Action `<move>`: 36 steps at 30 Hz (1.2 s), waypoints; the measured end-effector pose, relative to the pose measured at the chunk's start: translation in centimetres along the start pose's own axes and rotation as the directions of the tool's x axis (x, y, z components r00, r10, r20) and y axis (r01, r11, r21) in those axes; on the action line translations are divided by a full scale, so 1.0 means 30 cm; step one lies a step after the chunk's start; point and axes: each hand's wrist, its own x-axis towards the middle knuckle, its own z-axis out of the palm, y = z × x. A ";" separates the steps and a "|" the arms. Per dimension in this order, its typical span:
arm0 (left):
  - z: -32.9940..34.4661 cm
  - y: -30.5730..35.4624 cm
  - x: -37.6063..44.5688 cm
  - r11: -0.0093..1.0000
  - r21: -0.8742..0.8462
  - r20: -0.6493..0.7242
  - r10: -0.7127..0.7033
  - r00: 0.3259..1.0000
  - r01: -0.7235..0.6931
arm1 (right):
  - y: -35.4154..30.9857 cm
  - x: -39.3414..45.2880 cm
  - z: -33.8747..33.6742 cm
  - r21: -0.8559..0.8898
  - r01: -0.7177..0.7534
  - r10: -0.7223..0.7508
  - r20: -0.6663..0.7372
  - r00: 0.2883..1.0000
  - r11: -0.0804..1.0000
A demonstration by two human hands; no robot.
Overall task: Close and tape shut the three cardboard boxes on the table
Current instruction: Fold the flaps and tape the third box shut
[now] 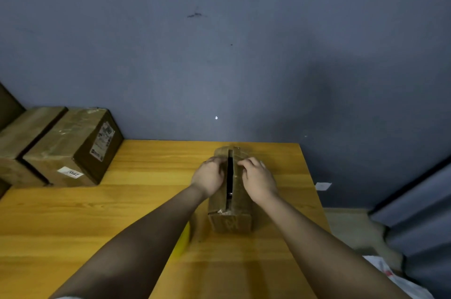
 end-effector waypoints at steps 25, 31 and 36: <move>-0.139 -0.462 -0.332 0.969 0.245 0.151 -0.056 0.987 0.017 | -0.457 -0.121 0.246 -0.192 0.509 -0.505 0.075 0.860 0.839; -0.105 -0.562 -0.434 0.733 0.558 0.565 0.009 0.825 -0.390 | -0.484 -0.177 0.350 -0.193 0.314 -0.245 0.314 0.917 0.930; -0.024 -0.574 -0.469 0.643 0.606 0.599 0.017 0.800 -0.467 | -0.482 -0.232 0.411 -0.235 0.224 -0.109 0.421 0.901 0.946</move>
